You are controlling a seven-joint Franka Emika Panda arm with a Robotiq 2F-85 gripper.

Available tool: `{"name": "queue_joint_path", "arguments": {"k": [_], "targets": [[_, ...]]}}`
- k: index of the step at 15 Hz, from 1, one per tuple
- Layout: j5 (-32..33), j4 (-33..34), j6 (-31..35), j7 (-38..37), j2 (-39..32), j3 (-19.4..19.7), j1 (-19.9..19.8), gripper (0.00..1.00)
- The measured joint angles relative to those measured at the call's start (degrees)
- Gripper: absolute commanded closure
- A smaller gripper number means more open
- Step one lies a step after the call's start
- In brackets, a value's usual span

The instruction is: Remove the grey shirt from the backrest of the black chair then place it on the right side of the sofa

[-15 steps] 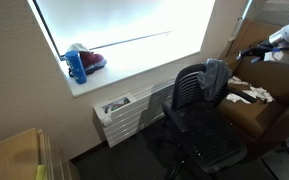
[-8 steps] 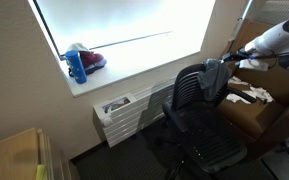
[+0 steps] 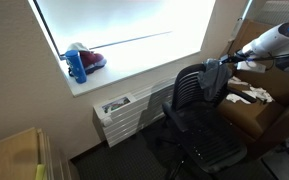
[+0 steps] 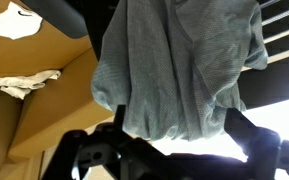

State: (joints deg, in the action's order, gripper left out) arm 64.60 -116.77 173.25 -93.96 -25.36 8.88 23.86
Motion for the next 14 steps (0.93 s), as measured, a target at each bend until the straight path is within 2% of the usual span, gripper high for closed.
{"name": "queue_joint_path", "arguments": {"k": [3, 10, 11, 12, 14], "targets": [[0.83, 0.85, 0.12, -0.36, -3.0, 0.44, 0.13, 0.0], [1.08, 1.51, -0.21, -0.54, -3.33, 0.78, 0.3, 0.0], [1.94, 2.38, -0.7, -1.38, -4.24, 1.74, 0.73, 0.25], [2.63, 3.41, -0.89, -2.38, -5.42, 2.79, 1.12, 0.28], [3.55, 5.23, -0.88, -3.71, -7.85, 4.18, 1.54, 0.41]]}}
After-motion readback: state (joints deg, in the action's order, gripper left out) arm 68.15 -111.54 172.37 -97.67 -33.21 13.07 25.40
